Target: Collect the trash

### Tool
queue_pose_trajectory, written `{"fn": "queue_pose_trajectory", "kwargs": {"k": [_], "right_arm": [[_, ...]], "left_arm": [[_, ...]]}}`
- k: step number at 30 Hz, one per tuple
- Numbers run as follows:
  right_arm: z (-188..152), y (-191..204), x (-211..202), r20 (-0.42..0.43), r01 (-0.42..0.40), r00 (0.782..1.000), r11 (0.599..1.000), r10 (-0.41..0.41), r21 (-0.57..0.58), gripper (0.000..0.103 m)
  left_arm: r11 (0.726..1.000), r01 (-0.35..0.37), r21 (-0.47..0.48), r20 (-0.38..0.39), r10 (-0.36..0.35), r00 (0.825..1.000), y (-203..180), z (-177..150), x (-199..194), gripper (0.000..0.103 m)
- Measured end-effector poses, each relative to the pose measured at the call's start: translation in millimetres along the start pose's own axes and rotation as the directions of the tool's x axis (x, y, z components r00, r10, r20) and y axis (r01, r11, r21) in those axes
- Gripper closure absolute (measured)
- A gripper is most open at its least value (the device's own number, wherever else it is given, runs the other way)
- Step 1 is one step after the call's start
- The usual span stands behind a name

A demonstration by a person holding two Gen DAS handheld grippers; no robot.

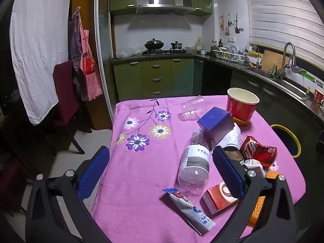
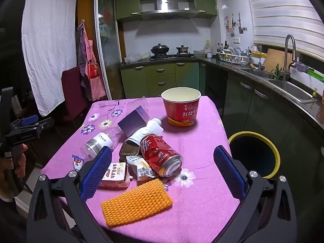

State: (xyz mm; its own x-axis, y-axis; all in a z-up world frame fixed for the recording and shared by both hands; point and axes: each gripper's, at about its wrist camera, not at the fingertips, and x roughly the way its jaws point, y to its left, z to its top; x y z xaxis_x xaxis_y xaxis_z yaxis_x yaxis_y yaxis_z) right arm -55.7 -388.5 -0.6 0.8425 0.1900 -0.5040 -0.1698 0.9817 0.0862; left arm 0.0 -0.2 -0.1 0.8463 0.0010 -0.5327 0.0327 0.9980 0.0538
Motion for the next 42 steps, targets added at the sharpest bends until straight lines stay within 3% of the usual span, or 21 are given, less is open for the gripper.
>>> {"fn": "queue_pose_trajectory", "kwargs": {"k": [42], "right_arm": [[-1.1, 1.2, 5.3, -0.005, 0.0, 1.0, 1.0, 0.0, -0.002, 0.004]], "left_arm": [[1.0, 0.023, -0.002, -0.006, -0.023, 1.0, -1.6, -4.5, 2.3, 0.006]]}}
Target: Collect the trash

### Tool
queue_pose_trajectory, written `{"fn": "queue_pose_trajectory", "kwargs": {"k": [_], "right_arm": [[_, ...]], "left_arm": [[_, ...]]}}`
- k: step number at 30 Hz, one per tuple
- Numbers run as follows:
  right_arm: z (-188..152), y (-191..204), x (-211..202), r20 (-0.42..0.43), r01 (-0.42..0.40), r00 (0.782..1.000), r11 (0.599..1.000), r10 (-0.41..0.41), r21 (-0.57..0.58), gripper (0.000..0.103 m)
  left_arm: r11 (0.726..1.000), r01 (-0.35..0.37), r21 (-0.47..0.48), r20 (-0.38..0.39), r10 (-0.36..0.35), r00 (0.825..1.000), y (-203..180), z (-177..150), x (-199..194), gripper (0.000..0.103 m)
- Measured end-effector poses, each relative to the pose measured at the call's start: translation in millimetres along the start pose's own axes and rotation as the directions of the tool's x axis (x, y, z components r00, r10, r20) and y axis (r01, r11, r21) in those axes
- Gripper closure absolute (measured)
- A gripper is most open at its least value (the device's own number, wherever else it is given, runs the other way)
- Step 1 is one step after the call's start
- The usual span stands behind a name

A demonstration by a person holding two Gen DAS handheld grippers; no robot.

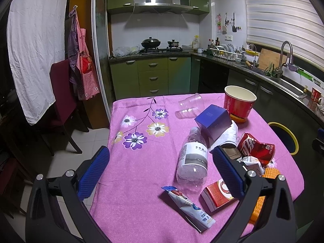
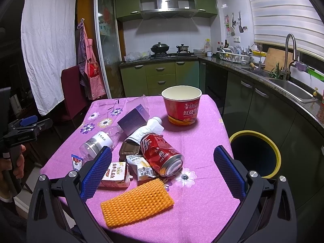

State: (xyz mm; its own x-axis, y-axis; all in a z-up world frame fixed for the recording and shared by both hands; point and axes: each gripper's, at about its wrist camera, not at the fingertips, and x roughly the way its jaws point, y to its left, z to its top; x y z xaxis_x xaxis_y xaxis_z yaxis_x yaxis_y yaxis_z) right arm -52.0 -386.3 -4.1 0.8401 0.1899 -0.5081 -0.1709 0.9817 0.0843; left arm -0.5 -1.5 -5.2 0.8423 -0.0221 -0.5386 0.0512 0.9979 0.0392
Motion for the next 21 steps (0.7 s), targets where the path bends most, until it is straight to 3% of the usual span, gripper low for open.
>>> {"fn": "queue_pose_trajectory", "kwargs": {"k": [21], "right_arm": [[1.3, -2.2, -0.8, -0.002, 0.003, 1.0, 1.0, -0.003, 0.002, 0.004]], "left_arm": [[1.0, 0.001, 0.007, -0.005, -0.001, 1.0, -1.5, -0.2, 0.4, 0.006]]}}
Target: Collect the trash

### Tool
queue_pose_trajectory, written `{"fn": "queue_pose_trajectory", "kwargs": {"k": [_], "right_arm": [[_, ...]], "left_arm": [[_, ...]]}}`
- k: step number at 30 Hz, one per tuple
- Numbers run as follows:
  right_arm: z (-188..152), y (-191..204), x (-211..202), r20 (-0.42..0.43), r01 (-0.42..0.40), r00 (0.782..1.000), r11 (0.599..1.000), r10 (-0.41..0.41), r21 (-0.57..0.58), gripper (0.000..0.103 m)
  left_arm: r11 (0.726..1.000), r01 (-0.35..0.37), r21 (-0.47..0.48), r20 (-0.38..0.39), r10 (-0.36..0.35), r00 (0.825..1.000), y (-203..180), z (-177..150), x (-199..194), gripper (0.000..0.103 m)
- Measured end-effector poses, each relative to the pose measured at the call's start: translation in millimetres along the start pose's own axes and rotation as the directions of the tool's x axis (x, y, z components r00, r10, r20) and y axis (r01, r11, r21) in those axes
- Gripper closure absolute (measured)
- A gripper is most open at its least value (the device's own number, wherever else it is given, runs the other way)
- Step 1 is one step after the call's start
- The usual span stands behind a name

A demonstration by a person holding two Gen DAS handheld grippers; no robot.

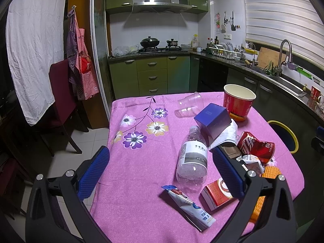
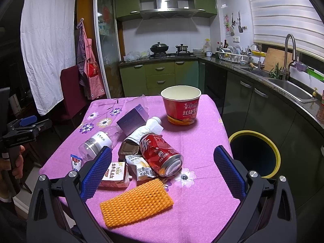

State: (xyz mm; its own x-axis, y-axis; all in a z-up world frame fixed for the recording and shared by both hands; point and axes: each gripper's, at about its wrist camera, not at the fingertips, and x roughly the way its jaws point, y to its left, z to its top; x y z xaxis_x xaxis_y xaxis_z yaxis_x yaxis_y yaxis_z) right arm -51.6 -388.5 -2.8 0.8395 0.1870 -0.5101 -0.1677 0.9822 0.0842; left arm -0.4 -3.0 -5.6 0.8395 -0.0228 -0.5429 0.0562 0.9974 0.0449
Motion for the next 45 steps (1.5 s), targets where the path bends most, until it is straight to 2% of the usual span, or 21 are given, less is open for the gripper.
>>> {"fn": "queue_pose_trajectory", "kwargs": {"k": [38, 45], "right_arm": [[-2, -2, 6, -0.018, 0.001, 1.0, 1.0, -0.001, 0.001, 0.004], [11, -6, 27, -0.051, 0.027, 0.998, 0.999, -0.028, -0.028, 0.004]], "left_arm": [[1.0, 0.006, 0.01, -0.014, -0.006, 1.0, 0, -5, 5, 0.006], [1.0, 0.007, 0.006, -0.013, -0.007, 1.0, 6, 16, 29, 0.006]]}}
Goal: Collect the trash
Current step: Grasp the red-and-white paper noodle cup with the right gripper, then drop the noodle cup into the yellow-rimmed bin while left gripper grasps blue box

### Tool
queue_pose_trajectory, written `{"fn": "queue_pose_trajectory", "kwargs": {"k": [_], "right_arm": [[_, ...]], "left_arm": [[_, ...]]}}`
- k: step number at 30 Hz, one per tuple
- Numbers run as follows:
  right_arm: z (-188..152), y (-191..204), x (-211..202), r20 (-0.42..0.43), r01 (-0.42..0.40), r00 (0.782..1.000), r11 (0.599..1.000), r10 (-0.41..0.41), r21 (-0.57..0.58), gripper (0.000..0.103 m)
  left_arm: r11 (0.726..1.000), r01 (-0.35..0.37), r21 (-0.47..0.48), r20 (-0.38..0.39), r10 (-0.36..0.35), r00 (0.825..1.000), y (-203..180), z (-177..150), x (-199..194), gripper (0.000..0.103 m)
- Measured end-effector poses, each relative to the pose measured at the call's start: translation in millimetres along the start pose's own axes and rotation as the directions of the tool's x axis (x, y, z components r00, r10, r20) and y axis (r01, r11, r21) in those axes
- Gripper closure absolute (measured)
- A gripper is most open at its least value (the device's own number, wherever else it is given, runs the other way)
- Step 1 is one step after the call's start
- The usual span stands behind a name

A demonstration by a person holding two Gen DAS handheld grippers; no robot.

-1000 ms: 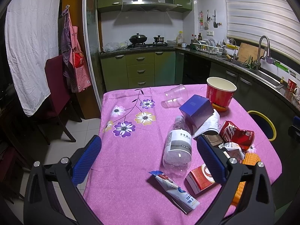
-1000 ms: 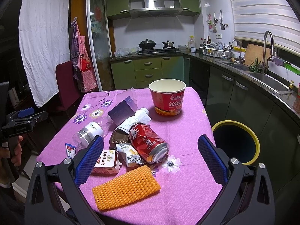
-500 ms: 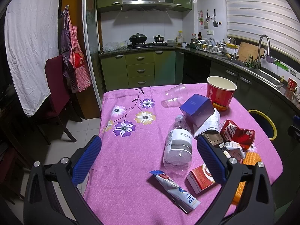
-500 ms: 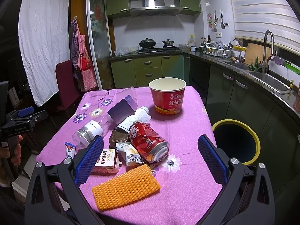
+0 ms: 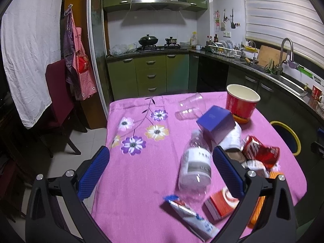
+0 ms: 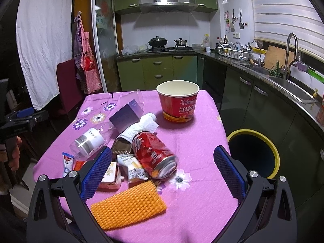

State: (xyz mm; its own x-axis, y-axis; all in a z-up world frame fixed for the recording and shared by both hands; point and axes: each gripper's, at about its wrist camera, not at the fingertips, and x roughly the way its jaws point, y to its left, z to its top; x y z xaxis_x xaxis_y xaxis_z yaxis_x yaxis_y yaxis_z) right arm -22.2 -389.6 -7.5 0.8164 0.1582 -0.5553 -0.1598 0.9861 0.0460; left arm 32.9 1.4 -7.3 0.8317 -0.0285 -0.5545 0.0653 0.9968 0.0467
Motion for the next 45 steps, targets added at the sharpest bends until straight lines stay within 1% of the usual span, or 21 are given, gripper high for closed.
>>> {"fn": "queue_pose_trajectory", "kwargs": {"k": [2, 4, 9, 12, 14, 15, 17, 18, 19, 22, 23, 26, 28, 29, 30, 33, 37, 38, 41, 43, 45], "right_arm": [[8, -2, 11, -0.018, 0.008, 1.0, 1.0, -0.008, -0.013, 0.004], [23, -10, 26, -0.043, -0.017, 0.999, 1.0, 0.017, -0.014, 0.004], [91, -42, 83, -0.128, -0.022, 0.992, 1.0, 0.021, -0.002, 0.004], [141, -73, 138, -0.217, -0.038, 0.975, 0.996, 0.054, 0.077, 0.004], [166, -90, 179, -0.29, -0.024, 0.955, 0.993, 0.057, 0.118, 0.008], [173, -96, 193, -0.32, -0.016, 0.946, 0.992, 0.056, 0.128, 0.013], [186, -107, 235, -0.419, 0.01, 0.906, 0.989, 0.053, 0.146, 0.023], [188, -111, 249, -0.45, 0.02, 0.891, 0.988, 0.052, 0.154, 0.033], [189, -116, 270, -0.506, 0.041, 0.861, 0.986, 0.047, 0.162, 0.041], [188, -129, 309, -0.6, 0.094, 0.8, 0.982, 0.025, 0.166, 0.045], [186, -133, 318, -0.618, 0.102, 0.786, 0.98, 0.026, 0.171, 0.047], [179, -137, 343, -0.674, 0.123, 0.738, 0.977, 0.03, 0.177, 0.059], [174, -138, 356, -0.701, 0.13, 0.712, 0.975, 0.034, 0.18, 0.077], [170, -139, 363, -0.714, 0.135, 0.699, 0.974, 0.037, 0.182, 0.083], [168, -141, 368, -0.72, 0.138, 0.693, 0.972, 0.04, 0.187, 0.095], [166, -143, 370, -0.713, 0.145, 0.7, 0.969, 0.041, 0.198, 0.097], [174, -157, 345, -0.674, 0.134, 0.737, 0.968, 0.047, 0.214, 0.098], [178, -170, 330, -0.653, 0.136, 0.755, 0.962, 0.054, 0.237, 0.098], [186, -212, 288, -0.609, 0.172, 0.792, 0.939, 0.049, 0.299, 0.098], [181, -256, 259, -0.585, 0.242, 0.811, 0.907, 0.007, 0.346, 0.098], [168, -297, 234, -0.585, 0.315, 0.81, 0.867, -0.033, 0.387, 0.098]], "left_arm": [[1.0, 0.011, -0.006, 0.002, -0.011, 1.0, 4, 8, 10, 0.006], [1.0, 0.021, -0.007, -0.003, -0.021, 1.0, 7, 19, 23, 0.006], [1.0, 0.01, 0.016, -0.003, -0.01, 1.0, 12, 56, 67, 0.006], [1.0, -0.008, 0.02, 0.002, 0.008, 1.0, 14, 77, 101, 0.006], [1.0, -0.003, 0.018, -0.003, 0.003, 1.0, 14, 88, 125, 0.006], [1.0, 0.0, 0.019, -0.005, 0.0, 1.0, 13, 91, 135, 0.006], [1.0, 0.005, 0.021, -0.022, -0.004, 1.0, 8, 96, 161, 0.006], [1.0, 0.007, 0.021, -0.03, -0.007, 1.0, 7, 97, 169, 0.006], [1.0, 0.014, 0.02, -0.038, -0.013, 0.999, 4, 95, 178, 0.006], [1.0, 0.025, 0.017, -0.049, -0.024, 0.999, 0, 88, 193, 0.006], [0.999, 0.026, 0.019, -0.052, -0.025, 0.998, -1, 87, 196, 0.006], [0.999, 0.027, 0.021, -0.068, -0.025, 0.997, 0, 82, 207, 0.006], [0.999, 0.035, 0.015, -0.082, -0.034, 0.996, 2, 79, 211, 0.006], [0.999, 0.039, 0.011, -0.086, -0.038, 0.996, 3, 76, 212, 0.006], [0.999, 0.043, 0.009, -0.089, -0.042, 0.995, 3, 75, 213, 0.006], [0.999, 0.045, 0.012, -0.084, -0.044, 0.996, 4, 73, 213, 0.006], [0.999, 0.05, 0.012, -0.08, -0.049, 0.996, 5, 73, 212, 0.006], [0.999, 0.053, 0.011, -0.082, -0.052, 0.995, 5, 72, 212, 0.006], [0.998, 0.064, 0.013, -0.09, -0.062, 0.994, 4, 72, 211, 0.006], [0.997, 0.076, 0.01, -0.096, -0.074, 0.993, 1, 73, 208, 0.006], [0.997, 0.082, 0.015, -0.094, -0.08, 0.992, -2, 74, 202, 0.006]]}}
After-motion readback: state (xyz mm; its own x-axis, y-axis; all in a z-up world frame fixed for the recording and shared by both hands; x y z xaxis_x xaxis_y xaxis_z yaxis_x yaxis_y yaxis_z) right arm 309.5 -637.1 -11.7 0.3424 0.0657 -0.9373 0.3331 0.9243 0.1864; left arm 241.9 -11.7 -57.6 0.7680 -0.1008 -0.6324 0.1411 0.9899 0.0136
